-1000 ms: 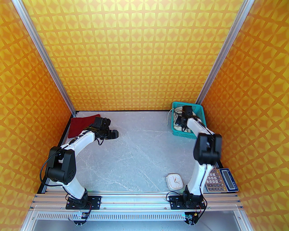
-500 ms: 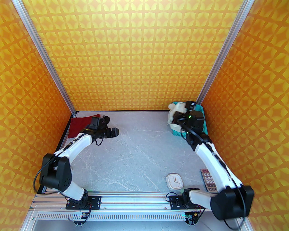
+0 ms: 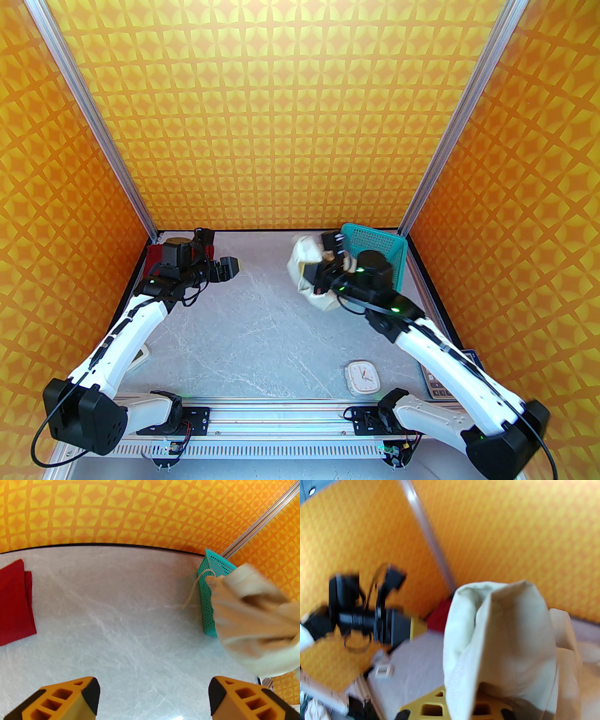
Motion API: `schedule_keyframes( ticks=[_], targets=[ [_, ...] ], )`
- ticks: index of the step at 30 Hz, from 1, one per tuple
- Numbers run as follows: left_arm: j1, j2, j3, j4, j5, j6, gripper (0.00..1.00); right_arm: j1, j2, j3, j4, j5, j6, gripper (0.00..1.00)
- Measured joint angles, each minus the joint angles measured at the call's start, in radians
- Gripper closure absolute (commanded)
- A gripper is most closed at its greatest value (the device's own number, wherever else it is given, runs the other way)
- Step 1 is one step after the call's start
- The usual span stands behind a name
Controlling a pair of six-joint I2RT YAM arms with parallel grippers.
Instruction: Fold and stack the mixed laundry pile
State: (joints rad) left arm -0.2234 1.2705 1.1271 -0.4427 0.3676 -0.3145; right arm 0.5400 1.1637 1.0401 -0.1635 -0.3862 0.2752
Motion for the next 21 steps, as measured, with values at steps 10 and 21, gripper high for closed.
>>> schedule_keyframes(
  ticks=[10,21],
  targets=[
    [0.001,0.018,-0.15,-0.01,0.002,-0.024,0.2,0.194,0.364,-0.005,-0.174,-0.015,-0.155,0.83],
    [-0.127,0.191,-0.114,0.039,0.003,-0.015,0.14,0.251,0.233,-0.018,-0.268,0.101,-0.15,0.38]
  ],
)
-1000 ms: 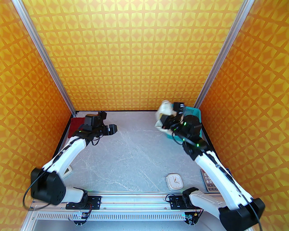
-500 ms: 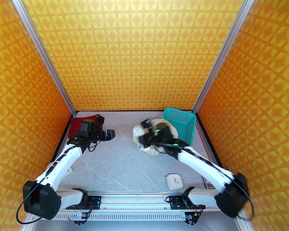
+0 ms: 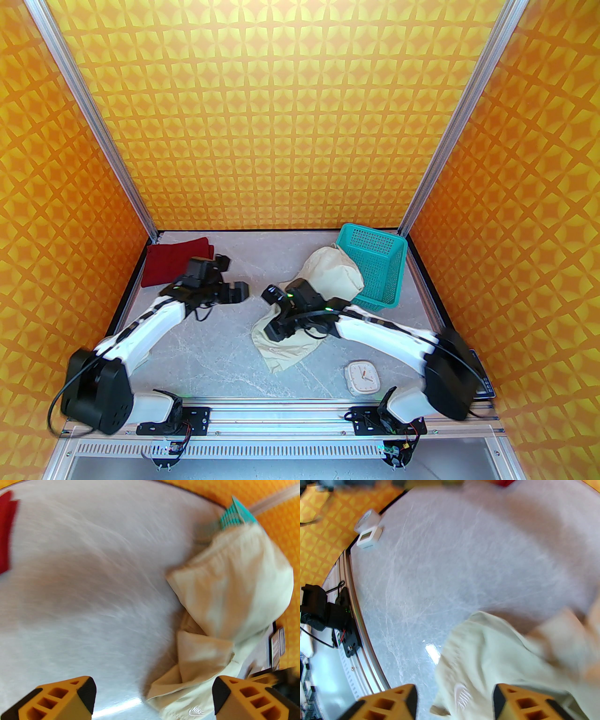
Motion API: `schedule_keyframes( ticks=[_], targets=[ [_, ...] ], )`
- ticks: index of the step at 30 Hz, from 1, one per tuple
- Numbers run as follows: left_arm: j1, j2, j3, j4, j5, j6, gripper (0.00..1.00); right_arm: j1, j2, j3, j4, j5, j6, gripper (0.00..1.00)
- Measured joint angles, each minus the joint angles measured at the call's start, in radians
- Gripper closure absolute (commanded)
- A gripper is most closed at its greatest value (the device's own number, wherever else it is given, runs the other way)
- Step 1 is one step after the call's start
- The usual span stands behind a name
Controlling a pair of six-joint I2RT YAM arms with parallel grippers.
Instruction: Fold and stack the mixed laundry pile
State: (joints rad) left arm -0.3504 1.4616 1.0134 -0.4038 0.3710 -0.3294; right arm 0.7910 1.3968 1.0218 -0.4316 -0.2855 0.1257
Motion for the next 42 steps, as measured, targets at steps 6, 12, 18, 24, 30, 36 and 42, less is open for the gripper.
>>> schedule_keyframes(
  ticks=[6,12,18,24,30,36,42],
  targets=[
    [-0.129,0.262,0.186,0.031,-0.019,0.06,0.09,-0.13,-0.235,0.027,-0.171,0.259,0.111,0.34],
    [-0.254,0.466,0.355,0.053,-0.037,0.115,0.05,-0.378,-0.312,0.036,-0.298,0.419,0.222,0.31],
    [-0.351,0.601,0.471,0.12,-0.035,0.158,0.1,-0.51,-0.311,0.034,-0.351,0.423,0.292,0.38],
    [-0.404,0.719,0.558,0.198,-0.03,0.176,1.0,-0.546,-0.314,-0.002,-0.366,0.406,0.326,0.42],
    [-0.39,0.569,0.364,0.327,-0.108,0.163,1.0,-0.568,-0.351,-0.075,-0.364,0.373,0.369,0.45],
    [-0.27,0.161,0.242,0.339,-0.172,0.164,1.0,-0.569,-0.324,-0.117,-0.3,0.301,0.387,0.47],
    [-0.142,-0.191,0.239,0.261,-0.224,0.211,1.0,-0.569,-0.259,-0.138,-0.227,0.213,0.391,0.52]
  ],
)
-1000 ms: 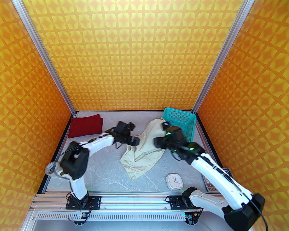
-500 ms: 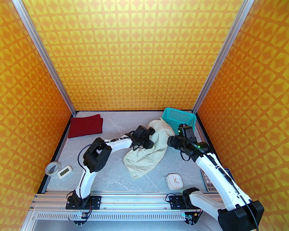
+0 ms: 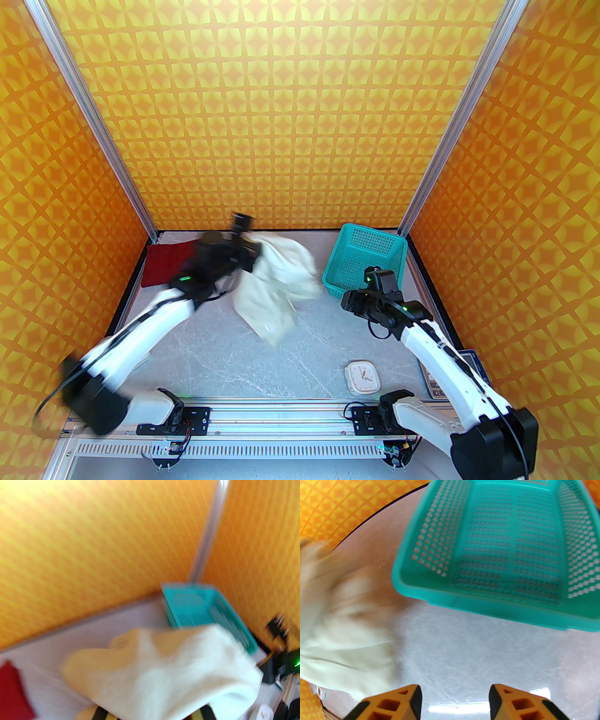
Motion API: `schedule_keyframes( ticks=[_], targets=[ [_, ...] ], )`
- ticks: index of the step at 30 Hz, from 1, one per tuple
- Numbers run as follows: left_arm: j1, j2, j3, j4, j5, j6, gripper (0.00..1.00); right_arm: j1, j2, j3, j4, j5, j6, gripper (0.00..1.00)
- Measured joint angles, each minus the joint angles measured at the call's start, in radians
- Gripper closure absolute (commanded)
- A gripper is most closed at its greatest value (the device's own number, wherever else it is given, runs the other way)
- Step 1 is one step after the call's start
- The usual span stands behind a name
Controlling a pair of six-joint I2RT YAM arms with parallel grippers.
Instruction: Fold and stack the mixed laundry pile
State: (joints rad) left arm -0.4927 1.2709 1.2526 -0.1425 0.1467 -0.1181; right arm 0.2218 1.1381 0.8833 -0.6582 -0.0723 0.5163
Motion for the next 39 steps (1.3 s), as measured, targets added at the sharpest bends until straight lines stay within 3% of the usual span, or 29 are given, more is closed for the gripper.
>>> schedule_keyframes(
  ticks=[5,11,12,14,15,19,23,27,33,37,39],
  targets=[
    [0.005,-0.079,-0.054,-0.081,-0.007,0.008,1.0,0.0,0.113,-0.013,0.073,-0.014,0.015,0.54],
    [-0.061,0.026,-0.154,-0.144,-0.006,-0.045,1.0,-0.027,0.282,0.008,0.156,0.021,0.027,0.6],
    [-0.09,0.056,-0.157,-0.145,-0.006,-0.057,0.93,-0.043,0.307,0.016,0.167,0.029,0.031,0.6],
    [-0.15,0.12,-0.157,-0.129,0.003,-0.078,0.59,-0.087,0.346,0.032,0.182,0.048,0.029,0.6],
    [-0.182,0.156,-0.157,-0.113,0.01,-0.095,0.5,-0.118,0.363,0.043,0.186,0.063,0.027,0.6],
    [-0.271,0.274,-0.142,-0.067,0.029,-0.14,0.39,-0.229,0.38,0.07,0.188,0.109,0.008,0.58],
    [-0.296,0.304,-0.114,-0.078,0.038,-0.143,0.31,-0.269,0.345,0.081,0.176,0.123,-0.017,0.53],
    [-0.259,0.251,-0.098,-0.127,0.038,-0.137,0.27,-0.223,0.261,0.077,0.15,0.065,-0.029,0.47],
    [-0.045,0.075,-0.175,-0.255,0.035,-0.14,0.21,-0.004,0.129,0.026,0.135,-0.032,-0.059,0.4],
    [0.069,0.034,-0.256,-0.338,0.042,-0.14,0.17,0.131,0.134,0.022,0.112,-0.065,-0.087,0.39],
    [0.103,0.044,-0.298,-0.357,0.06,-0.139,0.1,0.163,0.156,0.022,0.111,-0.082,-0.095,0.37]
  ],
)
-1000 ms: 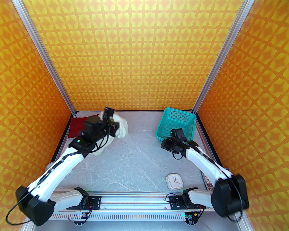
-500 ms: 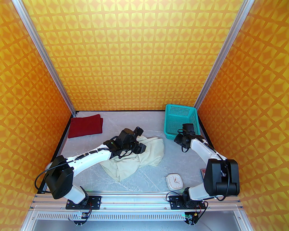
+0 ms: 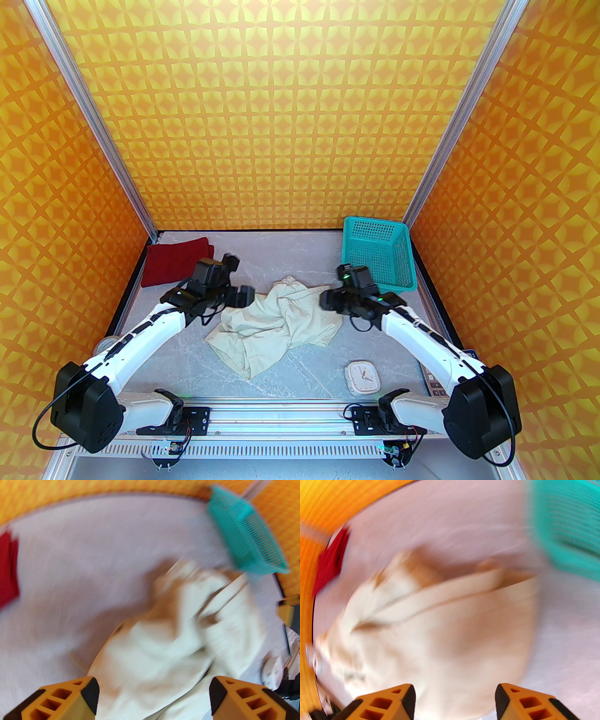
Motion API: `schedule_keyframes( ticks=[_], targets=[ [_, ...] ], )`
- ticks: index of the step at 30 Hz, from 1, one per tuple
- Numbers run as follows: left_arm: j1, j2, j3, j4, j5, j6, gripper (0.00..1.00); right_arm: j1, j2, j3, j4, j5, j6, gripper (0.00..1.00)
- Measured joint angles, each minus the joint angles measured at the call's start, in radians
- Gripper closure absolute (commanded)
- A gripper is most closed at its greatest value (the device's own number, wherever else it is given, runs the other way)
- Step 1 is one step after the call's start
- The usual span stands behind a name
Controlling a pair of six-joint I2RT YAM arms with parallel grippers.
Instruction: Fold and stack the mixed laundry pile
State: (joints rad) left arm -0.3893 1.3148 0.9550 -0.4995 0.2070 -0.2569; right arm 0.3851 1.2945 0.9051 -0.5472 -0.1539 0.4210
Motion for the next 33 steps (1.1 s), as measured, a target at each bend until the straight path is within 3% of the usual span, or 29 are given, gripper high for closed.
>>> schedule_keyframes(
  ticks=[4,8,11,14,17,20,22,27,33],
  targets=[
    [0.049,0.1,-0.029,0.004,0.056,-0.008,0.06,0.03,0.088,0.031,-0.017,-0.029,-0.027,0.3],
    [0.053,0.23,-0.027,0.049,0.101,-0.015,0.18,0.093,0.191,0.146,-0.039,-0.031,-0.058,0.3],
    [0.053,0.3,-0.029,0.093,0.134,-0.03,0.36,0.13,0.228,0.179,-0.024,-0.031,-0.059,0.29],
    [0.05,0.328,-0.043,0.165,0.164,-0.056,0.65,0.137,0.295,0.188,-0.008,-0.051,-0.048,0.36],
    [0.049,0.329,-0.054,0.246,0.185,-0.082,1.0,0.136,0.442,0.245,0.016,-0.087,-0.024,0.55],
    [0.051,0.321,-0.052,0.331,0.188,-0.099,1.0,0.136,0.562,0.327,0.021,-0.093,-0.013,0.85],
    [0.055,0.301,-0.042,0.364,0.186,-0.105,1.0,0.136,0.62,0.407,0.012,-0.092,-0.02,0.98],
    [0.066,0.187,0.051,0.385,0.166,-0.092,1.0,0.136,0.626,0.569,0.003,-0.071,-0.047,1.0],
    [0.081,-0.019,0.198,0.339,0.132,-0.006,1.0,0.136,0.396,0.59,0.002,-0.007,-0.103,1.0]
  ],
)
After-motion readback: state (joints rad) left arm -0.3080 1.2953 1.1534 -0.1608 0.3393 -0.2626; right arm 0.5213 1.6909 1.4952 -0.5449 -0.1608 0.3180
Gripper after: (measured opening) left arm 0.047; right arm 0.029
